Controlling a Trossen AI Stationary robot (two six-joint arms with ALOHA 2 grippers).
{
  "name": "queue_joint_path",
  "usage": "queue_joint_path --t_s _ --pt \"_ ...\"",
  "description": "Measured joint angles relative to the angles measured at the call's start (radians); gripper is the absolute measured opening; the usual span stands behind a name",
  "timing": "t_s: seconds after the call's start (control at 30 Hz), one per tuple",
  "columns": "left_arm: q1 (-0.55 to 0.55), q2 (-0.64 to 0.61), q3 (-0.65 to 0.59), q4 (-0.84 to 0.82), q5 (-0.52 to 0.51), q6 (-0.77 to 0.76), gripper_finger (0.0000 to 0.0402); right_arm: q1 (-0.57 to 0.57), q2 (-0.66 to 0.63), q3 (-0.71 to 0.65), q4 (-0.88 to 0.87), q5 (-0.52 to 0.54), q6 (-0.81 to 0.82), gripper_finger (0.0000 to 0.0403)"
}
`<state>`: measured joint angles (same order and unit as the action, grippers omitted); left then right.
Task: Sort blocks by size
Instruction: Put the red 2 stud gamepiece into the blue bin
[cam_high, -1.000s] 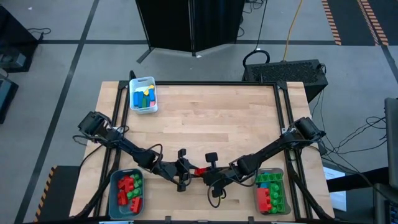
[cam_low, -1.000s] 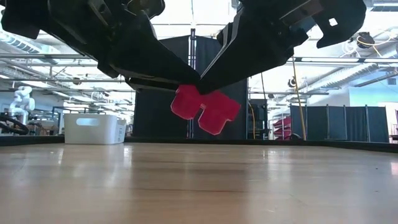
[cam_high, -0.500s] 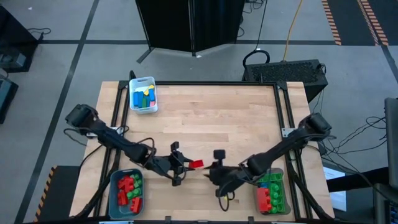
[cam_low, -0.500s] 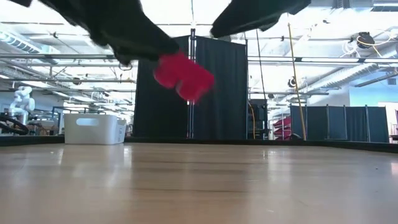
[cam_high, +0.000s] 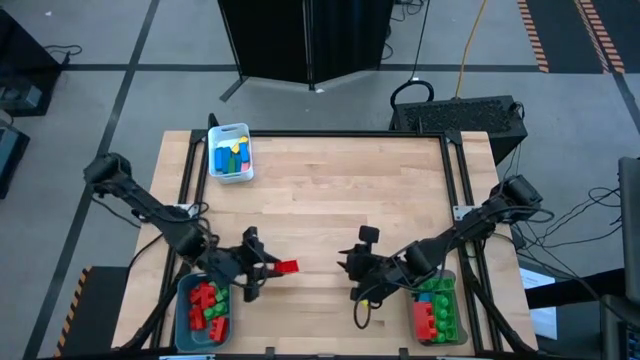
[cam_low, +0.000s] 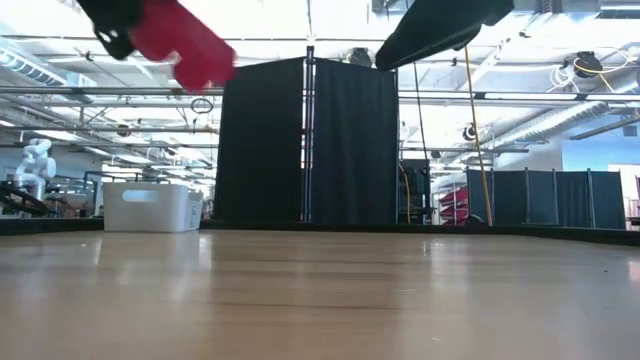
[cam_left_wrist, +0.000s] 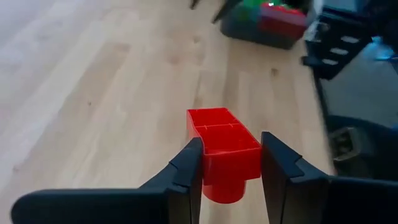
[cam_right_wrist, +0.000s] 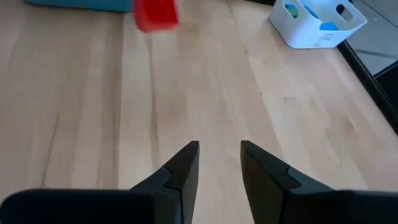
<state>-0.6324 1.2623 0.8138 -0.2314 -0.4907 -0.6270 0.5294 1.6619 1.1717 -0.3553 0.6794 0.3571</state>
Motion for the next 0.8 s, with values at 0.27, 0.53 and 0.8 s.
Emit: queue_joint_path --t_s 0.27,0.53,0.8 --pt "-0.133 -0.101 0.069 -0.294 0.016 -0.202 0.0091 -0.030 0.000 0.000 0.000 -0.046 -0.002 0.0105" --pt "-0.267 -0.121 0.162 -0.504 0.018 -0.384 0.0091 -0.033 0.000 0.000 0.000 -0.053 -0.002 0.0105" --pt "-0.348 -0.119 0.169 -0.626 0.059 -0.528 0.0091 -0.032 0.000 0.000 -0.002 -0.057 0.006 0.0105"
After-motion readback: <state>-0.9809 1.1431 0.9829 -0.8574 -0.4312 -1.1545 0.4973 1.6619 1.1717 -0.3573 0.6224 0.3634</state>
